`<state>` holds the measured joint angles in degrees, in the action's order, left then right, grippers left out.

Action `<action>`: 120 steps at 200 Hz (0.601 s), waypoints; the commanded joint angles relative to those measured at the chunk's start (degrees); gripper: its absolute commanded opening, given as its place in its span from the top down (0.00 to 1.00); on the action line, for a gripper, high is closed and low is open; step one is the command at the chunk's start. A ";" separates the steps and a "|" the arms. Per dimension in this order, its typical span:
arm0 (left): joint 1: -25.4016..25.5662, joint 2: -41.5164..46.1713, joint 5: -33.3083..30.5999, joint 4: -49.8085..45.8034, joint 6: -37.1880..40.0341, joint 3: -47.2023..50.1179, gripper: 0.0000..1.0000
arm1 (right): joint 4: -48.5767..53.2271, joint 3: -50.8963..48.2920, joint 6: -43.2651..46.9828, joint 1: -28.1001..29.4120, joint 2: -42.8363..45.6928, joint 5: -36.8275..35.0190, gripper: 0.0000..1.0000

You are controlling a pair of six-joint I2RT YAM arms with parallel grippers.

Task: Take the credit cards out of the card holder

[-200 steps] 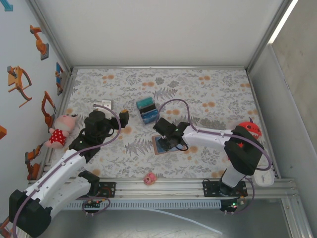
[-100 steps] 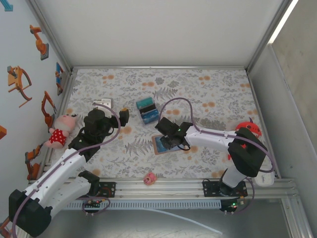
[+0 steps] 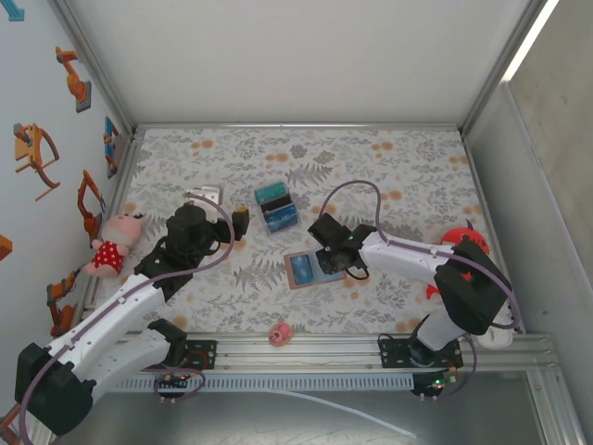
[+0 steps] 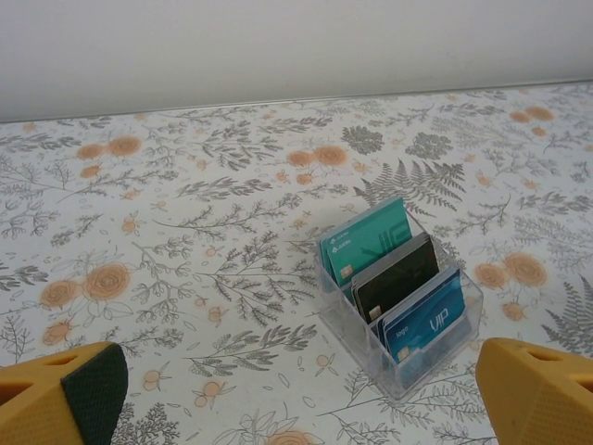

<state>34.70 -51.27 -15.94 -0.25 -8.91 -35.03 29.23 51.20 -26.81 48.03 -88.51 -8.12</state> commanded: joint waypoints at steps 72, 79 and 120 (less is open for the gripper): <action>4.99 -2.83 -3.31 -0.65 3.28 -0.46 0.03 | -1.11 -6.39 -6.26 -7.25 6.42 2.56 0.68; 5.63 -3.17 -3.63 -0.65 3.72 -0.43 0.03 | -1.12 -6.91 -6.77 -7.90 7.02 2.75 0.68; 10.50 -5.80 -6.62 0.77 6.28 0.38 0.03 | -1.13 -9.94 -8.86 -11.91 12.23 3.90 0.69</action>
<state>42.96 -55.77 -20.08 -0.82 -4.99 -35.14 28.03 42.83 -33.08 37.80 -79.92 -4.93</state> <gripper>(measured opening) 0.970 0.317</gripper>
